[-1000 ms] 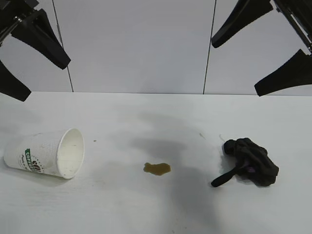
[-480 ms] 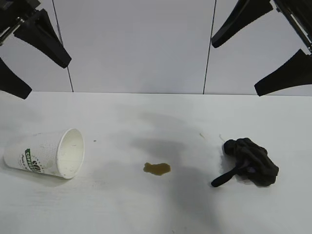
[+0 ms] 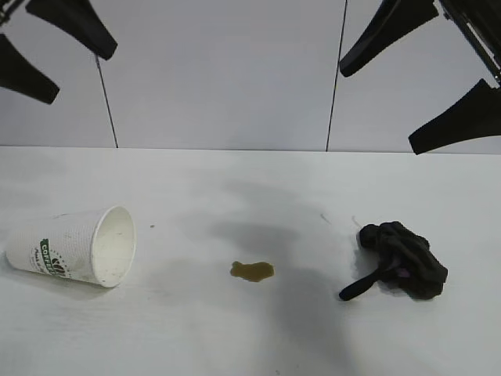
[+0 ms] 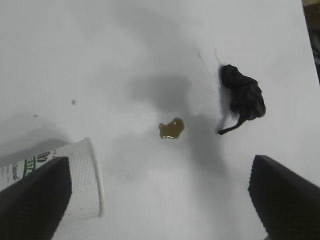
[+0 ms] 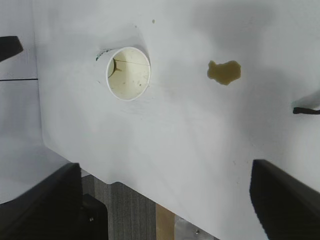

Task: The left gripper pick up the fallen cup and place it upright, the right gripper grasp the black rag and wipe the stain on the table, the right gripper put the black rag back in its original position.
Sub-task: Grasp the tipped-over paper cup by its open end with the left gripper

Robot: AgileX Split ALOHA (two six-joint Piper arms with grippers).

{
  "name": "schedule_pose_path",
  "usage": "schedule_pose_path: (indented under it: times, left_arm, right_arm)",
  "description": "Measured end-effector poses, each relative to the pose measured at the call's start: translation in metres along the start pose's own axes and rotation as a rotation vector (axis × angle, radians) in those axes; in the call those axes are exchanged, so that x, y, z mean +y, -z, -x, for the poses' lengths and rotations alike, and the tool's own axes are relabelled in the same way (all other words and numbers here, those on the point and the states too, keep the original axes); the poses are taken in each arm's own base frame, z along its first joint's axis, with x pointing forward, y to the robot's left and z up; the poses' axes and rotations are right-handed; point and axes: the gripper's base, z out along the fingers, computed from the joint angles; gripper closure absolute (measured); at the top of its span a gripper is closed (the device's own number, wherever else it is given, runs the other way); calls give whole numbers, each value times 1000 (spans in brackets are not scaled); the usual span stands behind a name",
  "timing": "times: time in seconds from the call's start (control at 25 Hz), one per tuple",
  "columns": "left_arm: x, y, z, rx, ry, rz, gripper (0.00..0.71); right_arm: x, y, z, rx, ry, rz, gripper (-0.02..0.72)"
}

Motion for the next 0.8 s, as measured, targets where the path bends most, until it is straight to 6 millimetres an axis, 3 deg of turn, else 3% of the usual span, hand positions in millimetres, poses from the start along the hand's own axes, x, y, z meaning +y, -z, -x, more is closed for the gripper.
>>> schedule_pose_path:
  times: [0.2, 0.36, 0.64, 0.8]
  left_arm:
    - [-19, 24, 21, -29, -333, -24, 16]
    - [-22, 28, 24, -30, -532, -13, 16]
    - [-27, 10, 13, 218, -841, 141, 16]
    - [-41, -14, 13, 317, -997, 225, 16]
  right_arm:
    - [0, 0, 0, -4, 0, -1, 73]
    - [0, 0, 0, -4, 0, -1, 73]
    - [0, 0, 1, -10, 0, -3, 73]
    - [0, 0, 1, -11, 0, -3, 73]
